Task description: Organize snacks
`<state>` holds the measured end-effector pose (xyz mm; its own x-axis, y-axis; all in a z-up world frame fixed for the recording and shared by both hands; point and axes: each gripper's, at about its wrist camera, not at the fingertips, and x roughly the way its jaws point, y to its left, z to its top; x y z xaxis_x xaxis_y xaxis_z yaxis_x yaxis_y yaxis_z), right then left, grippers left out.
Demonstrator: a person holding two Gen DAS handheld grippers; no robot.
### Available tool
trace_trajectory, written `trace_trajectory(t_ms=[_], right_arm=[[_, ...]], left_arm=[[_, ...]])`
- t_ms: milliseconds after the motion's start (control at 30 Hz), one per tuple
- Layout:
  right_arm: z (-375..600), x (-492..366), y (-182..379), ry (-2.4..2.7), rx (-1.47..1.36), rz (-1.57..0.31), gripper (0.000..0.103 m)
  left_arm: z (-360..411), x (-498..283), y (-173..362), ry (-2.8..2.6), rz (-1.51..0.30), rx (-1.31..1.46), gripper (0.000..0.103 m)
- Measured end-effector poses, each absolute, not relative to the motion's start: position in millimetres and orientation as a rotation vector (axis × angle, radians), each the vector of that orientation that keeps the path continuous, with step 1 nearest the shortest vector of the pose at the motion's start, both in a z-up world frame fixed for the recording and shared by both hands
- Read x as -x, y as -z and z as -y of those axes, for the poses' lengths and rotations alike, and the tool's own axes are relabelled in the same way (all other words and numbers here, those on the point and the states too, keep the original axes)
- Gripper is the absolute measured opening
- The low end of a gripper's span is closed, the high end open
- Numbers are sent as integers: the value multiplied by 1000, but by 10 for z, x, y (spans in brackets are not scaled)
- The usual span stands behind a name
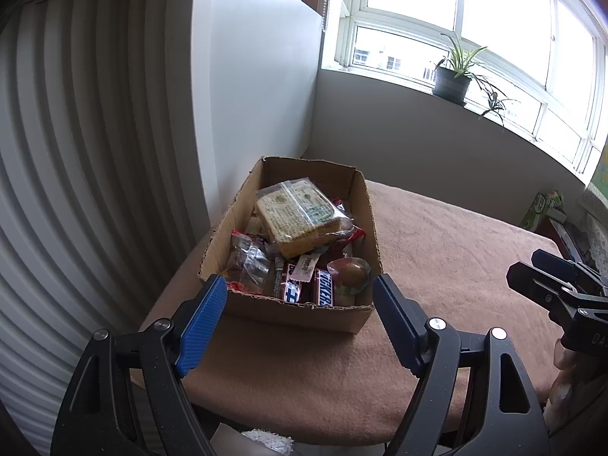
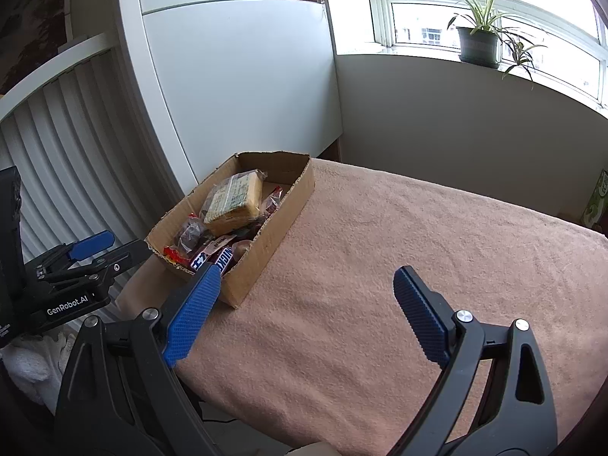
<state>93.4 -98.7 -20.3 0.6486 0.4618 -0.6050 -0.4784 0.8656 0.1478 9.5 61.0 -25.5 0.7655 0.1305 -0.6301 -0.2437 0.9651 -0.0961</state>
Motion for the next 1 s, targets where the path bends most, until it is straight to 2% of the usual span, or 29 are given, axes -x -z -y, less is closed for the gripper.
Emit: trace_trajectory(t_ms=[1000], right_arm=[[1025,-930,246,-535,16,-691,95]], left_arm=[[-555,-87,235,-206,-665,173,79]])
